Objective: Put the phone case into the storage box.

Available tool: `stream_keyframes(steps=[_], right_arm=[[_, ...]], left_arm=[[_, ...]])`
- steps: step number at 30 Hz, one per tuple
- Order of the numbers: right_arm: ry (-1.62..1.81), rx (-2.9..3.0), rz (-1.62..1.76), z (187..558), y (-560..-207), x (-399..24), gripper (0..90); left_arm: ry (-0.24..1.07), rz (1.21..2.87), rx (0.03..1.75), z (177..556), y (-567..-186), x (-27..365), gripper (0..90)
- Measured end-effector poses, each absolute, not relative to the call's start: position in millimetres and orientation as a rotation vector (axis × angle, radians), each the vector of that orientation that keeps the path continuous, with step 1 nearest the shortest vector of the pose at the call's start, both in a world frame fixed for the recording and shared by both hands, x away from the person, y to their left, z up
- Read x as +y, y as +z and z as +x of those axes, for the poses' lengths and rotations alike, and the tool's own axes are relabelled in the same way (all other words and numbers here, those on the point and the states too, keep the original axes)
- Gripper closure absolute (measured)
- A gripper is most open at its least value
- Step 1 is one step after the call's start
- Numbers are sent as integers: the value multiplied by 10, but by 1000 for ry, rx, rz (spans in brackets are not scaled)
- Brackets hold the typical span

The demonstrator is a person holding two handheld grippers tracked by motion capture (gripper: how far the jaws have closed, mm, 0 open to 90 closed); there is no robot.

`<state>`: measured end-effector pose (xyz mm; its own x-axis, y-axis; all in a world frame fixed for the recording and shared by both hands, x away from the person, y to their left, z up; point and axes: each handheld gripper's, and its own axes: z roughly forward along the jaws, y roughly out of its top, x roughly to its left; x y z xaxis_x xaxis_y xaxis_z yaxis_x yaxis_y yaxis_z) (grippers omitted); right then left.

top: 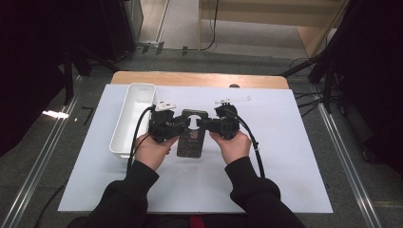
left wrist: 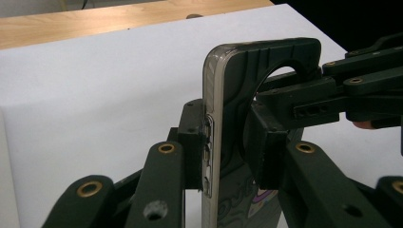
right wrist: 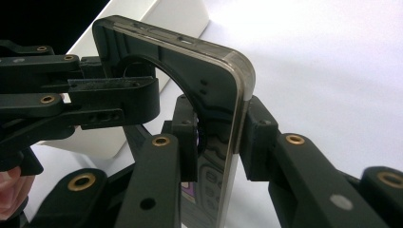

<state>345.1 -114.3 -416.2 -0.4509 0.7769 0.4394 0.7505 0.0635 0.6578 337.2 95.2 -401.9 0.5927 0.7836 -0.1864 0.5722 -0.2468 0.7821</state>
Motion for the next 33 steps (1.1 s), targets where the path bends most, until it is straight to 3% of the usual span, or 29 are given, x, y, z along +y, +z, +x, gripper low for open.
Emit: stream_keyframes(steps=[27, 33], right_arm=[[1386, 2252, 1620, 3439, -4149, -1129, 696], [1399, 2263, 1597, 3443, -4151, -1143, 649]], left_arm=[[303, 1945, 1079, 3371, -3978, 960, 730], [299, 1951, 1072, 3369, -3974, 955, 733]])
